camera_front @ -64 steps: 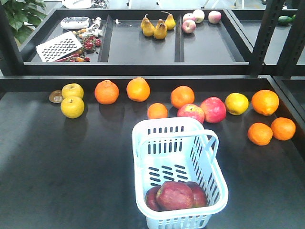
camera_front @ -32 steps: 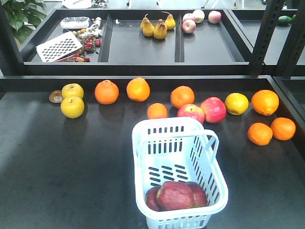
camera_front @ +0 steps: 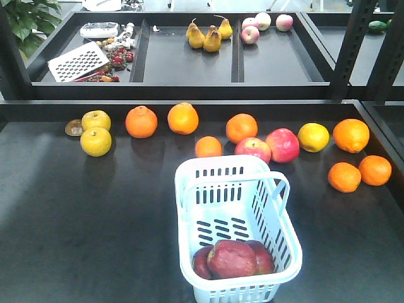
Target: Pick three apples into basket with both arms
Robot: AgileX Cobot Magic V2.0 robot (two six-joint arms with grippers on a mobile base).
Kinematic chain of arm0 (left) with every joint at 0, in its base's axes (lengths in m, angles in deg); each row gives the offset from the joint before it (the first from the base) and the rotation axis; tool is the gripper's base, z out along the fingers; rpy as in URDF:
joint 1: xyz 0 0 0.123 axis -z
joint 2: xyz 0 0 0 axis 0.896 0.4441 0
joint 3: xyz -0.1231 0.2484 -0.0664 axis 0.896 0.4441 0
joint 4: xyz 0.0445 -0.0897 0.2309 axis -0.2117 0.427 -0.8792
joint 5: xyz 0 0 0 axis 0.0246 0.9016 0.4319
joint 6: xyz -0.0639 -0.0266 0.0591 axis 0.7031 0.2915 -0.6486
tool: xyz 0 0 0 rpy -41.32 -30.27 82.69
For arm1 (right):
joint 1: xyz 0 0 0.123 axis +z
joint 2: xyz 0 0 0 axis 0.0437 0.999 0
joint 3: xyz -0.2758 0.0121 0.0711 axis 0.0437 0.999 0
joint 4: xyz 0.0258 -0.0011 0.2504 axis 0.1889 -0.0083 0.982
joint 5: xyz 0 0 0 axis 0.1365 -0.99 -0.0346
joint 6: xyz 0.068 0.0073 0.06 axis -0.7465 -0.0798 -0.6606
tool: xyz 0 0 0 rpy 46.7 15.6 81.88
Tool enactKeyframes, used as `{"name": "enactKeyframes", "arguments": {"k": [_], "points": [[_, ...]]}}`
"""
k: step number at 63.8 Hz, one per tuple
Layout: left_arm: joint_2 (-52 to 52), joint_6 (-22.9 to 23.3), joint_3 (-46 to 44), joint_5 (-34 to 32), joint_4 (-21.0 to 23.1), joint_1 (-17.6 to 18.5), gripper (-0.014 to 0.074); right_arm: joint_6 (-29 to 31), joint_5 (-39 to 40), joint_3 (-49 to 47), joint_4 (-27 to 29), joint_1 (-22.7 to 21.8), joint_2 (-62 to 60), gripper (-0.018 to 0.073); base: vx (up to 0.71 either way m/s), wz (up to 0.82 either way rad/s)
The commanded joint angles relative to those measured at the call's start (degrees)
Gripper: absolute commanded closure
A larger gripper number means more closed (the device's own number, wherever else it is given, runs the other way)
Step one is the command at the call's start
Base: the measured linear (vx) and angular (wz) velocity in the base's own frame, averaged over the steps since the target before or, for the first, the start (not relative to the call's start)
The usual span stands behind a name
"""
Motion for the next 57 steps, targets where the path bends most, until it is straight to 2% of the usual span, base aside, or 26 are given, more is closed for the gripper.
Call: {"name": "enactKeyframes", "arguments": {"k": [1,57], "points": [[-0.89,0.44,0.31,-4.40,0.45,-0.03,0.0603,0.07,4.64,0.68,-0.71,-0.41,-0.75,0.0566,0.00,0.00],[-0.89,0.44,0.31,-4.40,0.45,-0.03,0.0603,0.07,3.82,0.68,-0.71,-0.41,-0.75,0.0566,0.00,0.00]]}}
